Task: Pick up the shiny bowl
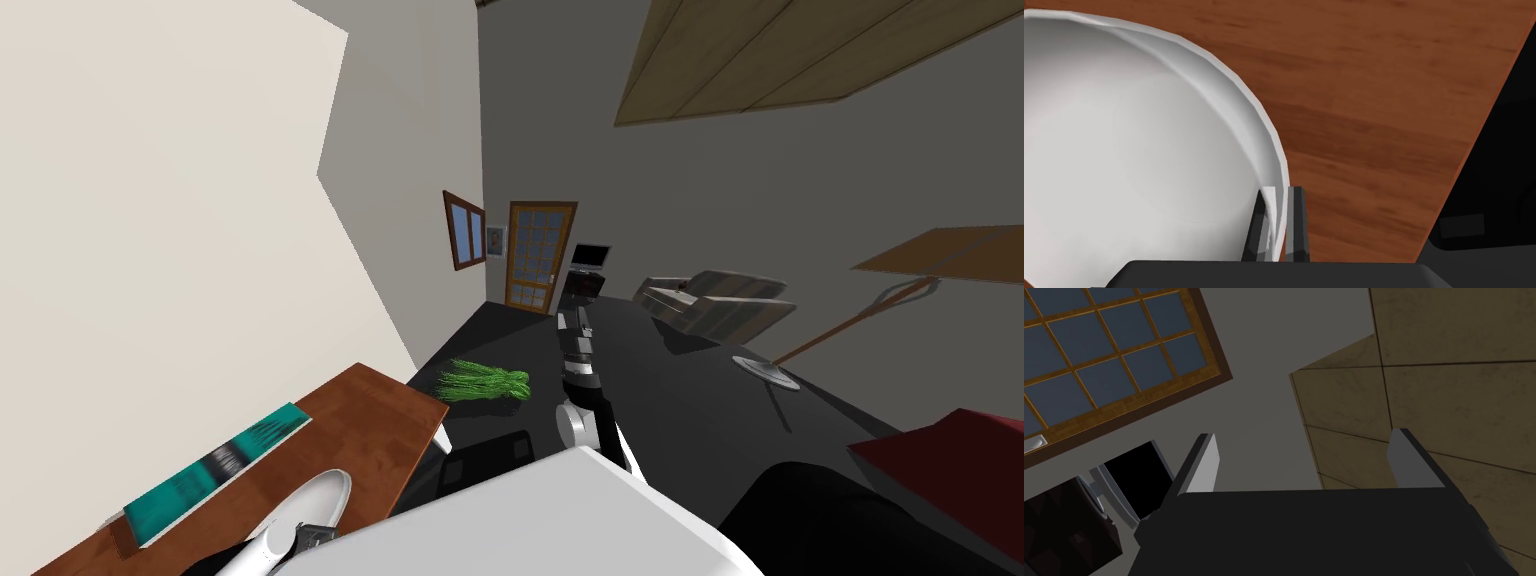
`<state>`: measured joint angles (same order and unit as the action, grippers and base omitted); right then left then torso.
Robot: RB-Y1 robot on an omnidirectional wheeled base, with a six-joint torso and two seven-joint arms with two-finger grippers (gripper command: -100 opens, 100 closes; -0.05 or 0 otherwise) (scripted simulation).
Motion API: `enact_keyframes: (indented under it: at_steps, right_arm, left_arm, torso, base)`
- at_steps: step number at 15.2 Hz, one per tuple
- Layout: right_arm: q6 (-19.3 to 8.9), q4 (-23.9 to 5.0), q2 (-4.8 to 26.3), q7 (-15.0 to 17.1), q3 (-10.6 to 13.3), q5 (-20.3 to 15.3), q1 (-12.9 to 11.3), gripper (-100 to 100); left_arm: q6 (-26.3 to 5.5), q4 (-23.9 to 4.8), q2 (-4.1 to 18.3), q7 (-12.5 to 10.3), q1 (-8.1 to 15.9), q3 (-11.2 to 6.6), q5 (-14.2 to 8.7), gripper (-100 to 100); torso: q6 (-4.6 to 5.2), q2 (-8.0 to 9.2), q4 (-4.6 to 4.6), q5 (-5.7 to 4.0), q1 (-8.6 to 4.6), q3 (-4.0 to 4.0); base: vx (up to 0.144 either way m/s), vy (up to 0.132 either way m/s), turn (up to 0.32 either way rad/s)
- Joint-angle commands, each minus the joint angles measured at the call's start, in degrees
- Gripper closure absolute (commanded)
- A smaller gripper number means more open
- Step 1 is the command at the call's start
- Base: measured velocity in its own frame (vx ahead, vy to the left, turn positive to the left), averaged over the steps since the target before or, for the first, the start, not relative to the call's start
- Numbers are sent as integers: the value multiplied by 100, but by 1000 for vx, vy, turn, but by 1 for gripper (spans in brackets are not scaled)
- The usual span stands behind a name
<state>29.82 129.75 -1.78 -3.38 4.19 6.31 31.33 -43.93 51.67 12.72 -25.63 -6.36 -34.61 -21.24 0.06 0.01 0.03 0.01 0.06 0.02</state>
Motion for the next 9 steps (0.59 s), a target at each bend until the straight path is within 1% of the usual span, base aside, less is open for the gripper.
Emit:
enact_keyframes:
  at_steps: [1, 2, 3, 6, 7, 8, 9]
  right_arm:
    - [0, 0, 0, 0, 0, 0, 0, 0]
    - [0, 0, 0, 0, 0, 0, 0, 0]
    - [0, 0, 0, 0, 0, 0, 0, 0]
    - [0, 0, 0, 0, 1, 0, -1, 0]
    - [0, 0, 0, 0, 1, 0, -1, 0]
    - [0, 0, 0, 0, 1, 0, -1, 0]
    - [0, 0, 0, 0, 1, 0, -1, 0]
  left_arm:
    - [0, 0, 0, 0, 0, 0, 0, 100]
    - [14, -1, 18, -29, -13, -22, 3, 100]
    - [-175, 172, 52, 21, -42, -26, -33, 100]
    - [-362, 357, 92, 19, -93, -60, -56, 100]
    - [-486, 480, 119, 17, -127, -83, -71, 100]
    - [-548, 542, 133, 16, -144, -94, -79, 100]
    - [-432, 434, 110, 29, -118, -75, -76, 100]
  torso:
    - [0, 0, 0, 0, 0, 0]
    - [19, 5, 6, 15, 9, 6]
    - [26, 6, 10, 24, 16, 8]
    - [36, 0, 14, 23, 6, 7]
    - [34, -1, 13, 21, 3, 6]
    - [31, -1, 12, 18, 0, 6]
    - [30, 0, 13, 15, -2, 6]
  base:
    - [-1, 5, 58]
    - [-2, 2, 26]
    - [-8, -28, -23]
    - [-10, -53, -31]
    - [-7, -55, -4]
    - [-12, -55, 4]
    - [-8, -31, 5]
